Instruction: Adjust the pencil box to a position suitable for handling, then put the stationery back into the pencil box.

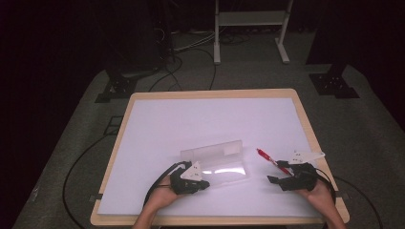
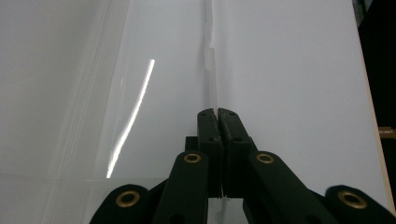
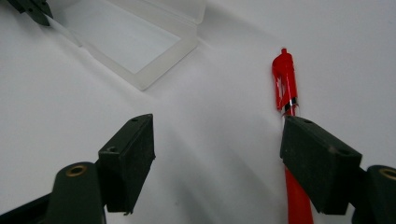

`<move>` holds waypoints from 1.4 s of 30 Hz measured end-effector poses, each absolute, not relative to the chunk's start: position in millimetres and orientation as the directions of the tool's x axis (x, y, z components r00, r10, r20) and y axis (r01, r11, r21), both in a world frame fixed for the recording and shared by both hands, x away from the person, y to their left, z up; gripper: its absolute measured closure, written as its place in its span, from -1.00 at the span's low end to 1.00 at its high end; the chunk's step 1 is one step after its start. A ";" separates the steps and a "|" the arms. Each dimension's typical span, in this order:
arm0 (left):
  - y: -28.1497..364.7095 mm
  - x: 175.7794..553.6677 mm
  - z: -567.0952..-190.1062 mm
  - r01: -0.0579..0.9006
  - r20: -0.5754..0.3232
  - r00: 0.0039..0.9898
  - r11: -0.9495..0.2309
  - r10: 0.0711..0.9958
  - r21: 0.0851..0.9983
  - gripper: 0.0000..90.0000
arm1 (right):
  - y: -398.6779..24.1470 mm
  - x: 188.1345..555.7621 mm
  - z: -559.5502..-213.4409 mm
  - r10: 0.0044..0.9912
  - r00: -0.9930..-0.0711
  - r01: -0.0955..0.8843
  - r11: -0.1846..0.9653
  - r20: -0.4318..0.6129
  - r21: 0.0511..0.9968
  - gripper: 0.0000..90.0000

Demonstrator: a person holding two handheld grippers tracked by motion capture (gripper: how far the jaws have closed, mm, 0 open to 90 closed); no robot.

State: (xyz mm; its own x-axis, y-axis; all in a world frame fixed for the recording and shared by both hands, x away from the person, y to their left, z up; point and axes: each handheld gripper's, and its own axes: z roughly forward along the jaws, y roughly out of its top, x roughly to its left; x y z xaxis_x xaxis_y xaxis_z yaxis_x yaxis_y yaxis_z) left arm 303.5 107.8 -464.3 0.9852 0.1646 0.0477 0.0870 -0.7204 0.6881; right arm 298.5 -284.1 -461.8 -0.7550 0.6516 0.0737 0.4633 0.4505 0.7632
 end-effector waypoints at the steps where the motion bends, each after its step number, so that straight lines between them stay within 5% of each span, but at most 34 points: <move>1: 108.0 303.6 -464.6 0.091 0.043 0.985 -0.717 0.167 0.691 0.97 | -284.2 298.6 -461.8 0.652 -0.755 0.464 0.450 0.074 0.763 -0.44; 23: 124.6 303.0 -453.9 0.130 0.009 0.979 -0.655 0.204 0.744 0.48 | -283.9 300.2 -460.5 0.661 -0.748 0.461 0.447 0.064 0.767 -0.44; 42: 170.4 297.4 -422.4 0.135 0.051 0.954 -0.579 0.294 0.804 0.31 | -283.7 304.8 -457.7 0.700 -0.713 0.465 0.423 0.045 0.778 -0.44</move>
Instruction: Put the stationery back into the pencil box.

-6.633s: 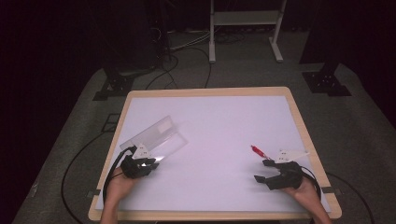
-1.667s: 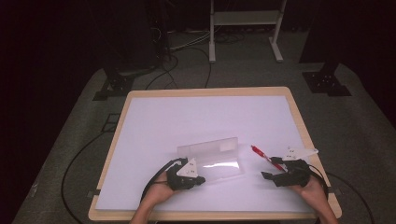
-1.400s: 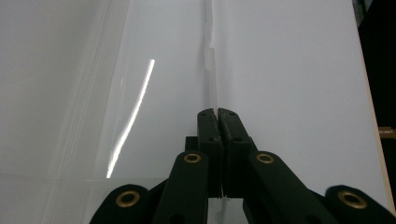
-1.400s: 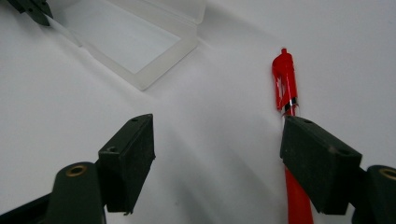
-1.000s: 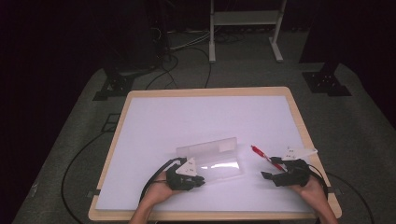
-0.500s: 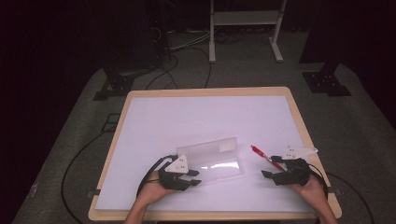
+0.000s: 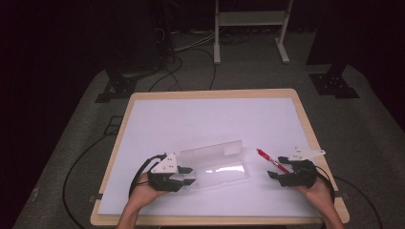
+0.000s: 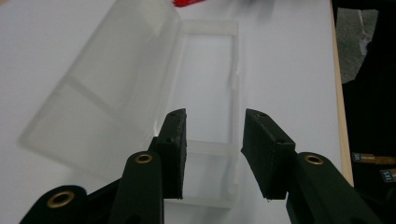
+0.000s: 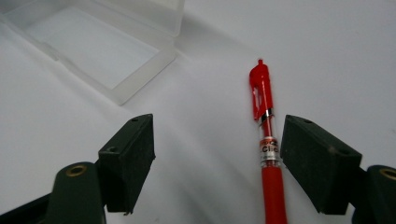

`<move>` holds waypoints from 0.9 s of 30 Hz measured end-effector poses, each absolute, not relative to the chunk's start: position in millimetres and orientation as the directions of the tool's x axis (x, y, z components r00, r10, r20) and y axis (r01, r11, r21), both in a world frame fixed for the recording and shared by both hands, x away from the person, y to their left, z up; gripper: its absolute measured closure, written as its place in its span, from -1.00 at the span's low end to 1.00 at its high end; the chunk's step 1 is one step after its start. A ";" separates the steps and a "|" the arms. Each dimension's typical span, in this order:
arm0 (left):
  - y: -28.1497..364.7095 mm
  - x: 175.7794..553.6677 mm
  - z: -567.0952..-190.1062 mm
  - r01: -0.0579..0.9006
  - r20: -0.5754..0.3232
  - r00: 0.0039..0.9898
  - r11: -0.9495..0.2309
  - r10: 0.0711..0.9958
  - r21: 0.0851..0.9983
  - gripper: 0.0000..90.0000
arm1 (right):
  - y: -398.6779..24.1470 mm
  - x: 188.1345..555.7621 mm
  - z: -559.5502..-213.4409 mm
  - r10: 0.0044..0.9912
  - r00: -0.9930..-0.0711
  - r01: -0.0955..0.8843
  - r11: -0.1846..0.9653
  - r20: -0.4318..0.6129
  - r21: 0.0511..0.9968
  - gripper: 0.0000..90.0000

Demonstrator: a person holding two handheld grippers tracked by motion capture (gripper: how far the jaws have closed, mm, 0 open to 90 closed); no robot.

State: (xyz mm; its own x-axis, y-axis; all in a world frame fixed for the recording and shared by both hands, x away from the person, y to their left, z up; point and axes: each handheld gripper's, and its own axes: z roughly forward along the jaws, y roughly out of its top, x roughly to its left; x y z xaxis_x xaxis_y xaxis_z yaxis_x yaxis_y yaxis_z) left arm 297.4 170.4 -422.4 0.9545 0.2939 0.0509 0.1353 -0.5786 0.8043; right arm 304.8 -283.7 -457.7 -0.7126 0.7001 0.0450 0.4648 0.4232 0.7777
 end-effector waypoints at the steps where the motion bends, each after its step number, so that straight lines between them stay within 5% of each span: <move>1: 172.6 297.0 -421.1 0.134 0.053 0.953 -0.577 0.297 0.806 0.31 | -284.1 305.9 -457.8 0.705 -0.708 0.467 0.420 0.044 0.778 -0.42; 18: 206.4 298.9 -412.2 0.179 0.038 0.925 -0.520 0.379 0.835 0.26 | -280.8 313.4 -451.9 0.761 -0.648 0.497 0.411 0.012 0.765 -0.35; 27: 227.7 299.0 -408.2 0.209 0.029 0.899 -0.488 0.436 0.847 0.15 | -283.3 322.6 -456.2 0.774 -0.633 0.531 0.417 0.018 0.737 -0.06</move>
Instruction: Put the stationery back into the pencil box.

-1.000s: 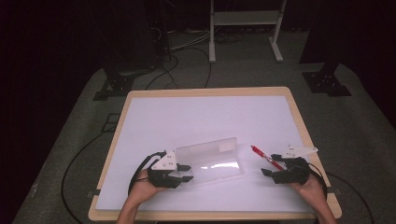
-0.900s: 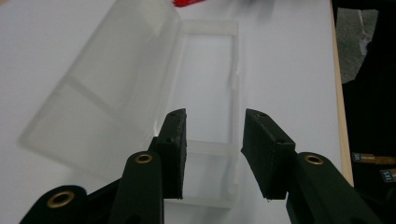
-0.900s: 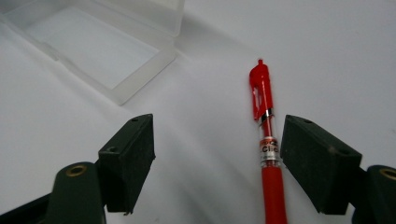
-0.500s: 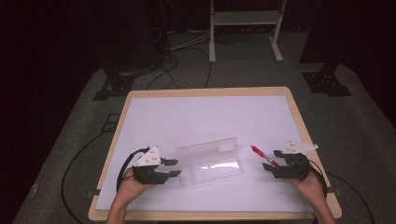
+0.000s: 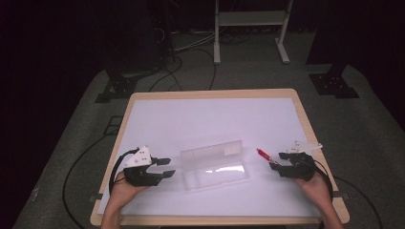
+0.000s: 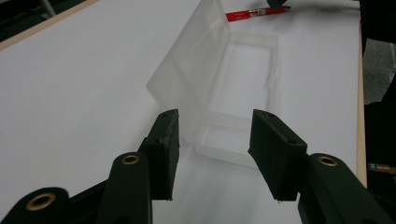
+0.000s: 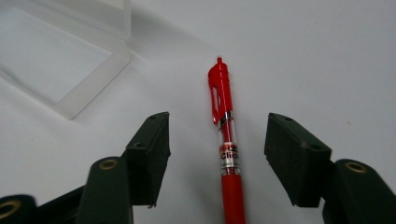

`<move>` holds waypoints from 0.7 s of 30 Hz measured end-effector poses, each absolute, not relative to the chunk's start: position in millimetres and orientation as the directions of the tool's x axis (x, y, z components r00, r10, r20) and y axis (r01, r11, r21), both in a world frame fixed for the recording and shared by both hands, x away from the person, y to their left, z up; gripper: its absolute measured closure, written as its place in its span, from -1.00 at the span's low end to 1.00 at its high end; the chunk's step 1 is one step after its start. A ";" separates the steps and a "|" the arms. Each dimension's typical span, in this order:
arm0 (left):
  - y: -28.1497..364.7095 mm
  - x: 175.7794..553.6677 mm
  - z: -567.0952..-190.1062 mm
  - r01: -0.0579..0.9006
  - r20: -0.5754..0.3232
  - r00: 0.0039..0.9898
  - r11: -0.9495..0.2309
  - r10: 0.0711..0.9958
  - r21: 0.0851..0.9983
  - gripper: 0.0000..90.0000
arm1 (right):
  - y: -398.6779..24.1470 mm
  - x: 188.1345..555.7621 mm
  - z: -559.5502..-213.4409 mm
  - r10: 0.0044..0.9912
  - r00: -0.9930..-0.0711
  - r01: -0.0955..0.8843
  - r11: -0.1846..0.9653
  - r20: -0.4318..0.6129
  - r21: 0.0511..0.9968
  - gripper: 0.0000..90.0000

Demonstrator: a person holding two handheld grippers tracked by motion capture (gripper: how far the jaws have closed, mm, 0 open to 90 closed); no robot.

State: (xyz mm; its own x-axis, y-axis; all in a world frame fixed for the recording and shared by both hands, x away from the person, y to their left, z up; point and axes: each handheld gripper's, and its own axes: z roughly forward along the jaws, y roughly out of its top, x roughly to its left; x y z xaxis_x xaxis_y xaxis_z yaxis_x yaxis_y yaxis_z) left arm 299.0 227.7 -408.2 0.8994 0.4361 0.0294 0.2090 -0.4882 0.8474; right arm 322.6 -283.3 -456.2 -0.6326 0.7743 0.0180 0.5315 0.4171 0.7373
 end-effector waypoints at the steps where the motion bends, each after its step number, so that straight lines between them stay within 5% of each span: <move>1: 229.8 299.0 -408.2 0.214 0.027 0.896 -0.485 0.444 0.848 0.13 | -283.3 323.5 -457.1 0.775 -0.631 0.537 0.417 0.022 0.733 -0.01; 21: 255.7 301.2 -410.1 0.270 0.000 0.854 -0.443 0.521 0.855 -0.03 | -280.1 330.7 -464.8 0.779 -0.627 0.576 0.467 -0.004 0.671 0.73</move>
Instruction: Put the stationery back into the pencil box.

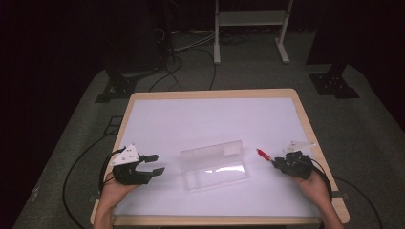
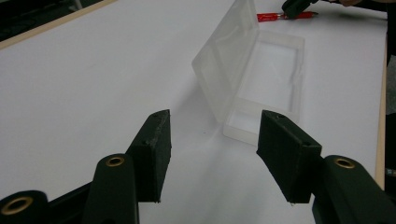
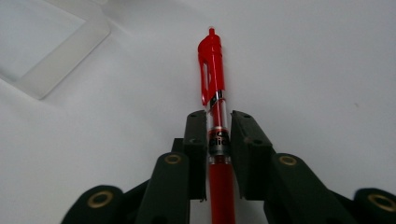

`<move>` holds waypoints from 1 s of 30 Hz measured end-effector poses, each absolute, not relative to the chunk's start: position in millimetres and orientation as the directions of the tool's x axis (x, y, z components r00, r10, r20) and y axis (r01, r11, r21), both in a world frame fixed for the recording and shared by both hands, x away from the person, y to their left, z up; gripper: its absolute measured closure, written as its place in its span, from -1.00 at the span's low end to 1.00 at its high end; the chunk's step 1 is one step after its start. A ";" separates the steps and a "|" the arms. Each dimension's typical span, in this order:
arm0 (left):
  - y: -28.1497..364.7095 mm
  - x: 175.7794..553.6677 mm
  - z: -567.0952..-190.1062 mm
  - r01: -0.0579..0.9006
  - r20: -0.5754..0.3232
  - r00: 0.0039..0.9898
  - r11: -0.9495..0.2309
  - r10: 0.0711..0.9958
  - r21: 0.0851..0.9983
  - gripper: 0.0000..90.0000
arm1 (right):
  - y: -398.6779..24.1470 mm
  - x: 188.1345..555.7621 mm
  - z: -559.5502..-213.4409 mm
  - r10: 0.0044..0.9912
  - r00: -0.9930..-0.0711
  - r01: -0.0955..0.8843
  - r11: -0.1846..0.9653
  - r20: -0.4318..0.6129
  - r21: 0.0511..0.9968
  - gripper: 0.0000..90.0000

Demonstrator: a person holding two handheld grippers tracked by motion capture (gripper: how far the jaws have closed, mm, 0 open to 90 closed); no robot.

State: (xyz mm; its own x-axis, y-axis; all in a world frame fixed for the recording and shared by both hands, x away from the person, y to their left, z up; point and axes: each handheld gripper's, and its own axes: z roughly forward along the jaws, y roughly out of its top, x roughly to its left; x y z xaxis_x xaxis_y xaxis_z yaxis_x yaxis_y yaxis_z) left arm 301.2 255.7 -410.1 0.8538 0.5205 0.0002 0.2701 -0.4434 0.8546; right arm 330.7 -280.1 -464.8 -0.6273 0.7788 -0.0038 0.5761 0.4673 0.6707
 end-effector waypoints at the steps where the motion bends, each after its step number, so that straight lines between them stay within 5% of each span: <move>1: 256.2 301.2 -410.1 0.272 -0.002 0.853 -0.441 0.522 0.855 -0.04 | -279.7 330.9 -464.9 0.780 -0.626 0.579 0.465 0.000 0.670 0.73; 30: 259.8 303.1 -413.5 0.288 0.001 0.837 -0.442 0.548 0.849 -0.19 | -291.3 326.9 -445.9 0.758 -0.646 0.569 0.398 0.091 0.719 0.75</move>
